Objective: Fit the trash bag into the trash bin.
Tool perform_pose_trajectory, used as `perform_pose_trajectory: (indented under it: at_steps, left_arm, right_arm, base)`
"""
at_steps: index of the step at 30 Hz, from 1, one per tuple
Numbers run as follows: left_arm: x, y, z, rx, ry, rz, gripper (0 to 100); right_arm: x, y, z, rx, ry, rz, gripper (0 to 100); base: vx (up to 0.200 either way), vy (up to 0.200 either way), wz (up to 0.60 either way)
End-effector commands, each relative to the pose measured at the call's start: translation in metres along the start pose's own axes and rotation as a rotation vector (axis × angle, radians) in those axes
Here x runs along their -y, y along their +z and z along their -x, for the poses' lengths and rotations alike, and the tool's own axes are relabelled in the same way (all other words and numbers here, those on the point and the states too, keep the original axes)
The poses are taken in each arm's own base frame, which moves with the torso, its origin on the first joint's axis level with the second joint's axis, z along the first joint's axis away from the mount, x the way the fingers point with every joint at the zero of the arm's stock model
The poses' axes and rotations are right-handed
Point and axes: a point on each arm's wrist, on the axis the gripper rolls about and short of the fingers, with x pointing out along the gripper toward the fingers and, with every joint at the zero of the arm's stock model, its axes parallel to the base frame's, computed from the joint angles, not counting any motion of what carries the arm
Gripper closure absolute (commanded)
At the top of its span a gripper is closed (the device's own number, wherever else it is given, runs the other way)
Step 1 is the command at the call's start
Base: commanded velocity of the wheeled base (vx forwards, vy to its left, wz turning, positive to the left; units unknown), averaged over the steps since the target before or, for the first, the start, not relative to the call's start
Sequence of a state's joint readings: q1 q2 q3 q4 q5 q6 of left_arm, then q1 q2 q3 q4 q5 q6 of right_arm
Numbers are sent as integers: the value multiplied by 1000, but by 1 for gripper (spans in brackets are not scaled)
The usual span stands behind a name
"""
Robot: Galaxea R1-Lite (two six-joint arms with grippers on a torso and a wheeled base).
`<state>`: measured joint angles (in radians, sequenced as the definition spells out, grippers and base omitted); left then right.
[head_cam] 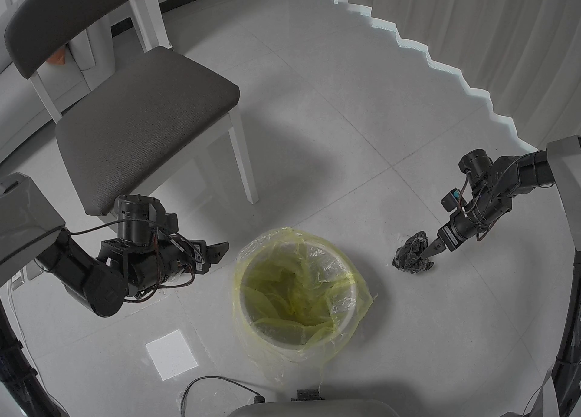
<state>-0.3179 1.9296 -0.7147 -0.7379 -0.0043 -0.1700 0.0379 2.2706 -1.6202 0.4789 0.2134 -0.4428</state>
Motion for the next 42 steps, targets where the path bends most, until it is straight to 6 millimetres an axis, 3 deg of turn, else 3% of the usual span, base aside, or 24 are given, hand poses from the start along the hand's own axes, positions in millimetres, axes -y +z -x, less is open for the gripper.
perform_pose_trajectory:
  at_steps: [1, 28, 42]
  left_arm:
    - [3, 8, 9, 32, -11, -2, 0]
    - [3, -3, 36, 22, -7, 5, 0]
    - [8, -2, 40, 36, -9, -5, 0]
  right_arm:
    - [7, 2, -18, -7, 0, -6, 0]
    - [24, 30, -88, 50, -75, 22, 0]
    - [34, 15, -116, 2, -65, 0, 0]
  base:
    - [0, 0, 0]
    - [0, 0, 0]
    - [0, 0, 0]
